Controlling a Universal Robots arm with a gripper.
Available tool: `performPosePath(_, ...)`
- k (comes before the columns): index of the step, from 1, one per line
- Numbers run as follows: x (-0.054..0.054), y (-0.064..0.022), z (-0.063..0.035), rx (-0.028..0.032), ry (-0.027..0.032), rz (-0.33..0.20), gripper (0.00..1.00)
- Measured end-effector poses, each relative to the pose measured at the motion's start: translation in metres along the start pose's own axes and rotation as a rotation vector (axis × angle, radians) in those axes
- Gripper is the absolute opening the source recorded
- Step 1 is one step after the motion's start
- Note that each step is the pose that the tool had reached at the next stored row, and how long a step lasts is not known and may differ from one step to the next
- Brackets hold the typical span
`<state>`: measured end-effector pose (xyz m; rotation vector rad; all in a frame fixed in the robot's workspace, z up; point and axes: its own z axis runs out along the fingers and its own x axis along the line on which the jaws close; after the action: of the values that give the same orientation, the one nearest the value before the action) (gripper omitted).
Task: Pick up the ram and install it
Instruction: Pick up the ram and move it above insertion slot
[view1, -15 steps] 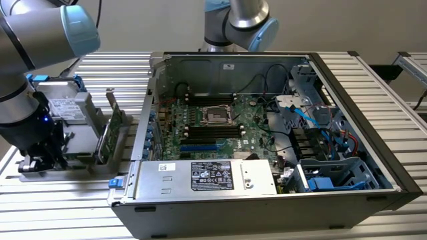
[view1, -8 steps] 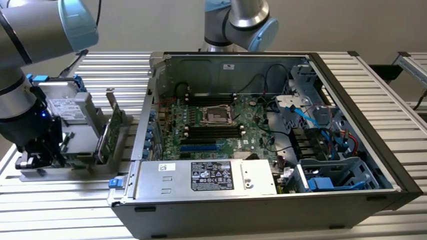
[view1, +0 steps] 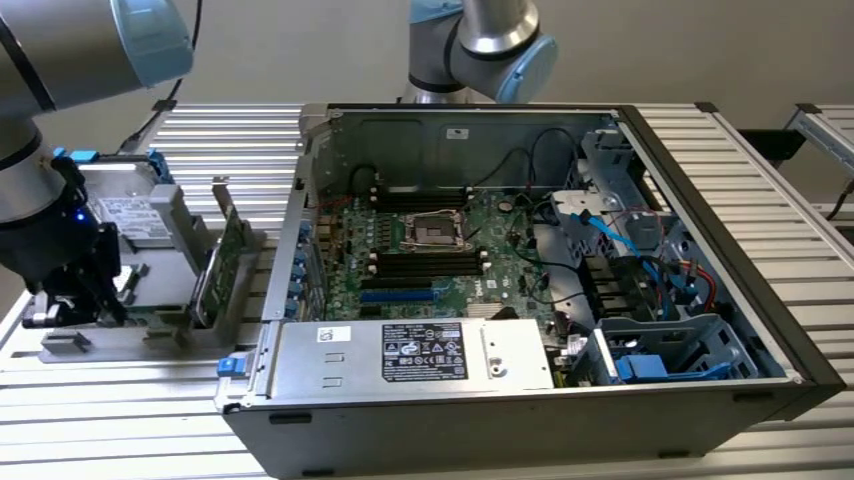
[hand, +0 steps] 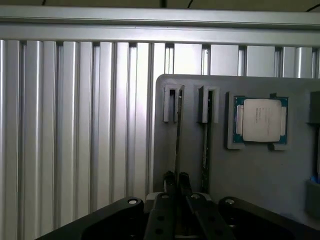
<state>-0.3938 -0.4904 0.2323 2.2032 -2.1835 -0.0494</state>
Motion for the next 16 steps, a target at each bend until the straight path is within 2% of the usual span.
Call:
performPosePath(8,-0.001,-0.0029,-0.0296,-0.0034,-0.0001,0.000,0.13)
performPosePath(16,-0.002,-0.0216,-0.0601,-0.0074,-0.0002,-0.001,0.13)
